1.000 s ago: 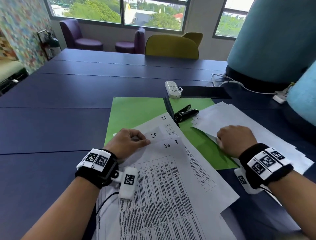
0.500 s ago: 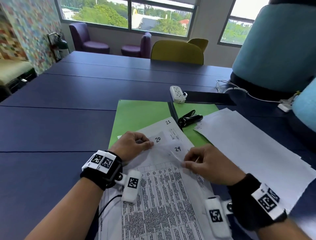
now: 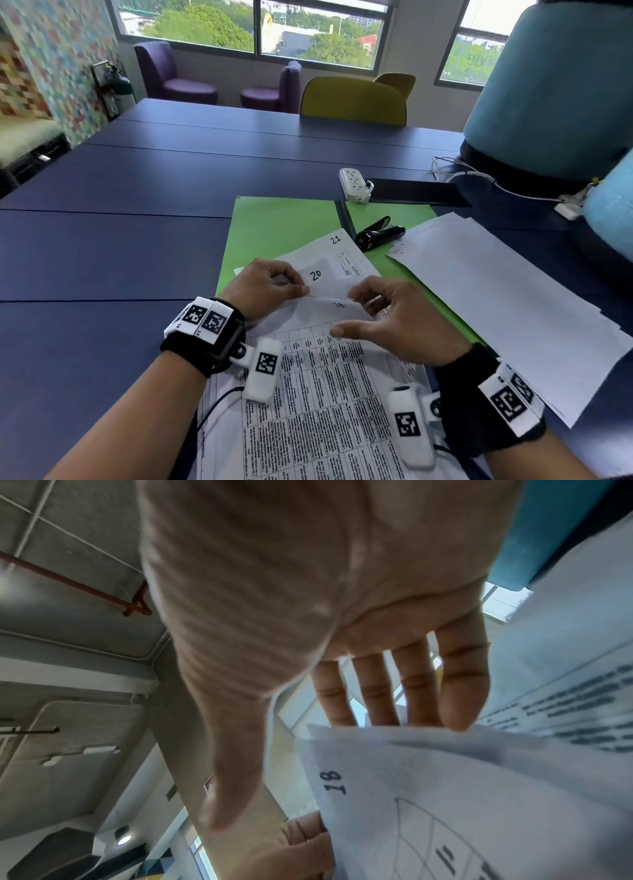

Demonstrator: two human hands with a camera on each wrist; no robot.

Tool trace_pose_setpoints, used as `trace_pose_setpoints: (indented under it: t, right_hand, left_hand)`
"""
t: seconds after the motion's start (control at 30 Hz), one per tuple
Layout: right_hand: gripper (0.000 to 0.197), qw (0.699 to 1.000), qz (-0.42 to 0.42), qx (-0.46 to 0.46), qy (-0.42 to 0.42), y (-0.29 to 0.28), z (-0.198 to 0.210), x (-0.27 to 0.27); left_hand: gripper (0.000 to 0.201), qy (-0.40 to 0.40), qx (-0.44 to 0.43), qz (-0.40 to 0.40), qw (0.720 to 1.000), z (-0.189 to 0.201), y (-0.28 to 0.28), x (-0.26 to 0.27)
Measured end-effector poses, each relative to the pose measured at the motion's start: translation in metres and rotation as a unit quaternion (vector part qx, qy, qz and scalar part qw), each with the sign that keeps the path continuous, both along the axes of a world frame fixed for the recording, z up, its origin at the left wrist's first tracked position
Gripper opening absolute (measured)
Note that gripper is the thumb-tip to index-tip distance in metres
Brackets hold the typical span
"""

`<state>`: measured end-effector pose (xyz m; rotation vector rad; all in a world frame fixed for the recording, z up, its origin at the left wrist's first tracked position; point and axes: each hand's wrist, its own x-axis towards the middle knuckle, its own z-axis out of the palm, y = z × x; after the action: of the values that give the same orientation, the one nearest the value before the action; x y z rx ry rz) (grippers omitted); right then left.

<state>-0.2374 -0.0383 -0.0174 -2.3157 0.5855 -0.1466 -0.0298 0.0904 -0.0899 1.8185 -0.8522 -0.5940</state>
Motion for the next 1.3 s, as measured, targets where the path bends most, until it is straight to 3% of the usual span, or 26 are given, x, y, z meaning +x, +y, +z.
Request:
trace_pose_setpoints:
  t: [0.13,0.37,0.6,0.83,0.97,1.07,1.3]
  right_hand:
    - [0.024,0.995,-0.076,0.046,-0.052,-0.016,-0.02,0.005]
    - [0.022,0.972,-0.14,0.161,-0.093,-0.028,-0.035,0.006]
    - [0.016,0.964,-0.15,0.19,-0.108,-0.031,-0.043,0.004]
    - [0.017,0.964,-0.143,0.196,-0.111,-0.032,-0.044,0.003]
    - [0.015,0.962,-0.151,0.198,-0.11,-0.034,-0.046,0.004]
    - [0.014,0.96,-0.156,0.203,-0.116,-0.035,-0.048,0.005]
    - [0.013,0.957,-0.145,0.211,-0.139,-0.032,-0.048,0.004]
  left_hand:
    - [0.016,-0.016,0.003,0.012,1.0,-0.004,0.0,0.002]
    - [0.021,-0.034,0.008,0.006,0.999,-0.001,0.002,0.0]
    - [0.012,0.031,-0.007,-0.01,0.999,0.003,0.002,-0.006]
    - [0.052,-0.021,0.046,-0.035,0.998,0.001,0.003,0.001]
    - [0.035,0.008,0.059,-0.075,0.995,0.01,0.007,0.001]
    - [0.041,0.006,0.068,-0.078,0.995,0.012,0.009,-0.001]
    - [0.025,0.014,0.053,-0.073,0.996,0.01,0.007,-0.004]
